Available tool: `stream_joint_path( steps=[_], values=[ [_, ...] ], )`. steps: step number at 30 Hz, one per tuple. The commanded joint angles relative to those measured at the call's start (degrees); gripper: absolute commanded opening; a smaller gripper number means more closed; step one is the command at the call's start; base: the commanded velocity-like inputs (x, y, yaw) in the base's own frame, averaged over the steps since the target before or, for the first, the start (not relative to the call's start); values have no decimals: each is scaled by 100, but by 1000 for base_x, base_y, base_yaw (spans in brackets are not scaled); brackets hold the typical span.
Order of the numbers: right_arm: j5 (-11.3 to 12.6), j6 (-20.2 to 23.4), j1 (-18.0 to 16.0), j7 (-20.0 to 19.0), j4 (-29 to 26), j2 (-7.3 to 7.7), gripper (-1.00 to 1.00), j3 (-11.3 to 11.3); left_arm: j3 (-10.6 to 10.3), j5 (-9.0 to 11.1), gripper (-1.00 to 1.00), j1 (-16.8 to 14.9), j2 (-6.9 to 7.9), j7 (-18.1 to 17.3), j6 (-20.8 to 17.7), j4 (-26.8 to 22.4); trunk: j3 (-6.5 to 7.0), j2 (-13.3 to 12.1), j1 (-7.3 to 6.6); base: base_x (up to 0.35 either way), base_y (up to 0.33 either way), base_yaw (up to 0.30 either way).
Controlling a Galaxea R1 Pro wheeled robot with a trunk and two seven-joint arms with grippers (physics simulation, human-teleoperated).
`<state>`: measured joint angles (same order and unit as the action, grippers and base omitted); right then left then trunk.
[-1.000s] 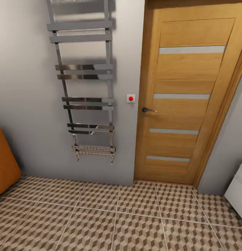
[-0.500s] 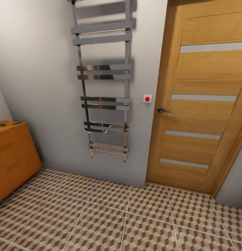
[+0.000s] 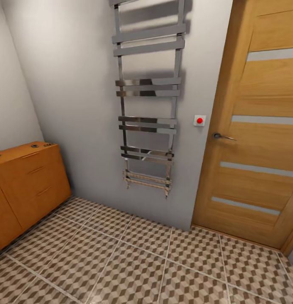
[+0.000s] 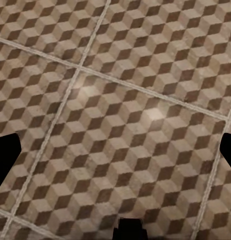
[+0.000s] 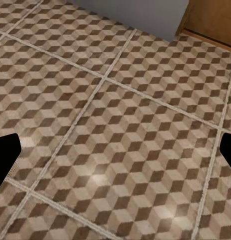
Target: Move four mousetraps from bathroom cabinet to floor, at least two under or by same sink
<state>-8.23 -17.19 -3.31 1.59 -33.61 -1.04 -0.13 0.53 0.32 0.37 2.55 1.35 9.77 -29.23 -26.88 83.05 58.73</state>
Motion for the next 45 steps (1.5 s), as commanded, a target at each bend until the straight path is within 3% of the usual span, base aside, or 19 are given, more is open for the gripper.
stream_joint_path(
  steps=[1, 45],
  values=[
    [-47, -13, -3, 17, 3, -1, 100, -3, 0, 3, 100, 4, 0, 14, 10, -8, -5, 3, 0, 0, 0, 269],
    [-47, -13, -3, 17, 3, -1, 100, 4, 0, 3, 100, 1, 0, 14, 7, -4, -5, 3, 0, 0, 0, 269]
  ],
)
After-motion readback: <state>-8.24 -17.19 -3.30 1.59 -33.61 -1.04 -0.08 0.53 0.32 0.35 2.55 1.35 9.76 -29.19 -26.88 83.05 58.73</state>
